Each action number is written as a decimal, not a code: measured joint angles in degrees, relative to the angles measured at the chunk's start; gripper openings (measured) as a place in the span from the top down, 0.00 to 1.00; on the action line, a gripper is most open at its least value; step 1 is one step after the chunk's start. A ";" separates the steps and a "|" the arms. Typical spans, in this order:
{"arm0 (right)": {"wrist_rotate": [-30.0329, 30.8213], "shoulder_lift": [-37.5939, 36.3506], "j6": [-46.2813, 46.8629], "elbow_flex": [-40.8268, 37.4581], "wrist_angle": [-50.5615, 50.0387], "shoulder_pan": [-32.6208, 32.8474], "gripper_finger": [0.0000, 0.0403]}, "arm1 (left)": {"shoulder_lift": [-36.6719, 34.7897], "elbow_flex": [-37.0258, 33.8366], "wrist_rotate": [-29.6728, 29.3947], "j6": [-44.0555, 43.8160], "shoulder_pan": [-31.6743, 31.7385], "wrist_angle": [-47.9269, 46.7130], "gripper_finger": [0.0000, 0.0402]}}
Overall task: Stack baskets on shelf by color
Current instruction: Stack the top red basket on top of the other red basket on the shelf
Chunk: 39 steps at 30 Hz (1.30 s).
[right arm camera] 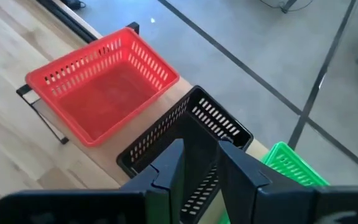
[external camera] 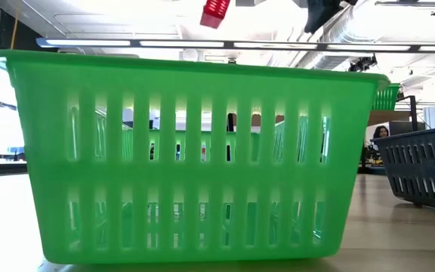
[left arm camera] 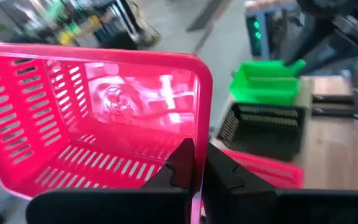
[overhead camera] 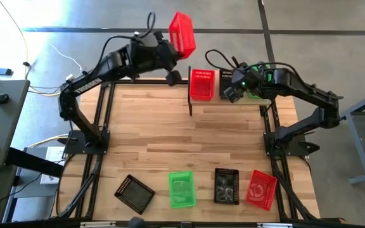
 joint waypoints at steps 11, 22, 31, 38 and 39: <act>-0.24 0.07 1.48 -0.18 -1.73 -0.06 0.80 | 8.79 1.90 4.97 0.98 -0.64 -6.27 0.99; 0.78 0.07 7.62 -0.20 -3.03 -0.06 0.80 | 14.36 1.86 7.64 3.58 -1.88 -9.67 0.99; 0.92 0.07 9.26 -0.23 -3.00 -0.06 0.80 | 14.25 1.86 7.74 3.74 -3.54 -10.33 0.99; 0.96 0.07 10.37 -0.23 -2.97 -0.06 0.80 | 16.39 1.84 7.76 1.37 -3.82 -11.39 0.99; 0.96 0.07 10.37 -0.23 -2.96 -0.06 0.80 | 16.65 1.84 7.74 1.34 -3.83 -11.67 0.99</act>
